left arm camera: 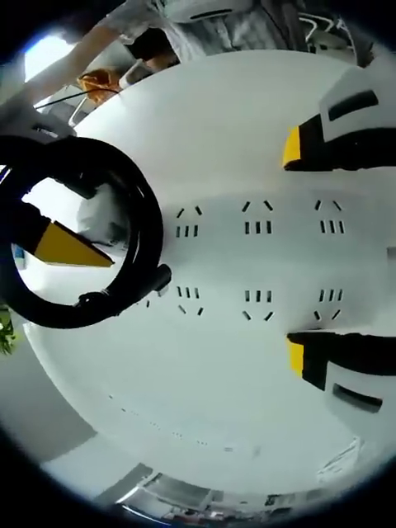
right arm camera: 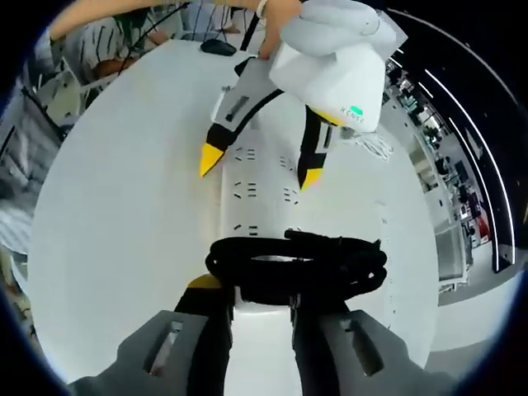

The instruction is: Straighten the power strip on the desk, plug the charger into it

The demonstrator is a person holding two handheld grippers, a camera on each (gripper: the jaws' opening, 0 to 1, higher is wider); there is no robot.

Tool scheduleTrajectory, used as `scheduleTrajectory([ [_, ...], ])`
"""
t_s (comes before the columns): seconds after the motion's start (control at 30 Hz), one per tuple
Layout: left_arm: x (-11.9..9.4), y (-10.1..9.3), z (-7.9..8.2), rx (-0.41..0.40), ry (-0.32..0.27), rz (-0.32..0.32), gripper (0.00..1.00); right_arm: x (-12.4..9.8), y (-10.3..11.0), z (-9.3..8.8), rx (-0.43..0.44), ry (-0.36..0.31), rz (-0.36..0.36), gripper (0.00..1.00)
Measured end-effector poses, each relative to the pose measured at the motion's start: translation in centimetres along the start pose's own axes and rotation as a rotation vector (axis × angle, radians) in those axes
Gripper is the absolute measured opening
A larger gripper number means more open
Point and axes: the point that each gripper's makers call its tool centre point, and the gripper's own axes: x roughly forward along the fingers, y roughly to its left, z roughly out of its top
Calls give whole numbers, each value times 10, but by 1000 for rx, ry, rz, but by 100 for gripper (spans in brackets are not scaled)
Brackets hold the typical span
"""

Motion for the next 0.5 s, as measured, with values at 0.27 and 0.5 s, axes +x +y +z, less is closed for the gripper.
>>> scheduleTrajectory([
  [0.27,-3,-7,11,-50,-125,-43,96,0,-1,2,6,-69,2,25],
  [0.5,-14,0,18,-39,-200,2,99,-3,3,5,56,-151,26,32],
])
